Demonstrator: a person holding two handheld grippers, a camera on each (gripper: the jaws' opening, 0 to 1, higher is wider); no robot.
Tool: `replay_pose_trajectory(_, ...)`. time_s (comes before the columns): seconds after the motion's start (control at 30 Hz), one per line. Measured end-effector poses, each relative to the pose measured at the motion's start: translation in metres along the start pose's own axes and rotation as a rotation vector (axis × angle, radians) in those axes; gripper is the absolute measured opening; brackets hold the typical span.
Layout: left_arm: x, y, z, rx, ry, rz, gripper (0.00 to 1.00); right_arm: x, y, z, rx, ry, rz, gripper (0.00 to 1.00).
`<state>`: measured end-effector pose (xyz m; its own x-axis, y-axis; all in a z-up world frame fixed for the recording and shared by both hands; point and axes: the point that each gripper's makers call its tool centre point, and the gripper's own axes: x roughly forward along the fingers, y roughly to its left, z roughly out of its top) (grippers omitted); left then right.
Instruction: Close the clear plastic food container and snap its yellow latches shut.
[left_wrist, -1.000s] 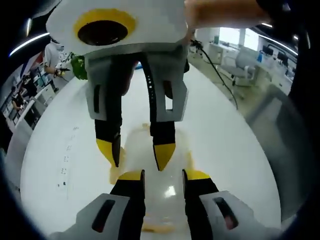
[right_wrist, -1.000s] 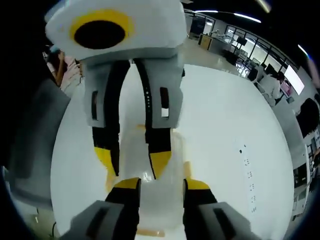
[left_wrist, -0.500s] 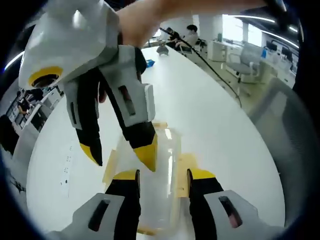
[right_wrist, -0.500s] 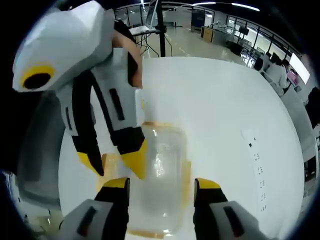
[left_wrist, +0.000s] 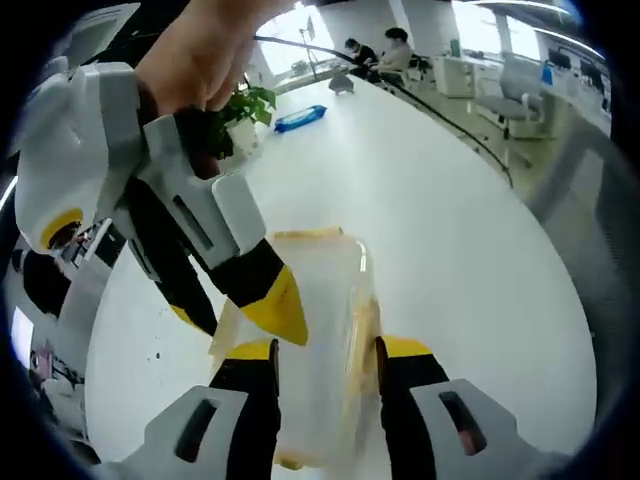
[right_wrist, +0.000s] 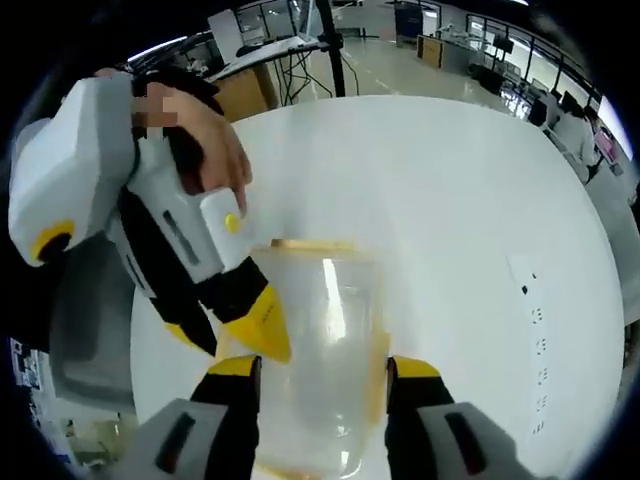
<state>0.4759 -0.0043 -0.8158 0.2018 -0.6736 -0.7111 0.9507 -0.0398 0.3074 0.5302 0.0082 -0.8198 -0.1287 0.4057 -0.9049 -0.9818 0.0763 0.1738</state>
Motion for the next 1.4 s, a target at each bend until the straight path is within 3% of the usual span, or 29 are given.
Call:
replay_pose_trajectory(0.17,0.0,0.001,-0.001,-0.003,-0.003,0.034,0.35,0.002,0.003,0.001,-0.006,-0.014,0.025,0.48)
replay_pose_trajectory(0.3,-0.002,-0.005,0.0,-0.017,-0.004,0.058,0.34,0.007,0.011,0.005,-0.058,0.014,0.064,0.47)
replay_pose_trajectory(0.37,-0.003,-0.005,-0.001,-0.054,0.003,0.065,0.33,0.009,0.012,0.007,-0.049,0.02,0.072,0.47)
replay_pose_trajectory(0.5,-0.004,-0.008,-0.002,-0.053,0.02,0.085,0.32,0.01,0.017,0.007,-0.062,0.027,0.083,0.46)
replay_pose_trajectory(0.73,0.002,-0.004,-0.006,-0.048,0.068,0.093,0.3,0.013,0.018,0.005,-0.106,0.101,0.106,0.46)
replay_pose_trajectory(1.03,-0.002,-0.006,-0.002,-0.074,0.032,0.088,0.31,0.012,0.018,0.003,-0.116,0.118,0.115,0.47)
replay_pose_trajectory(1.1,-0.001,-0.007,-0.001,-0.043,0.045,0.087,0.33,0.011,0.017,0.003,-0.117,0.115,0.122,0.48)
replay_pose_trajectory(1.2,-0.003,-0.005,0.002,-0.082,0.027,0.06,0.34,0.009,0.016,0.003,-0.098,0.128,0.106,0.5)
replay_pose_trajectory(1.3,-0.007,-0.005,0.007,-0.166,-0.003,0.031,0.32,0.008,0.018,0.009,-0.104,0.12,0.088,0.66)
replay_pose_trajectory(1.4,-0.013,-0.005,0.01,-0.148,0.016,0.034,0.34,0.001,0.02,0.015,-0.131,0.118,0.074,0.62)
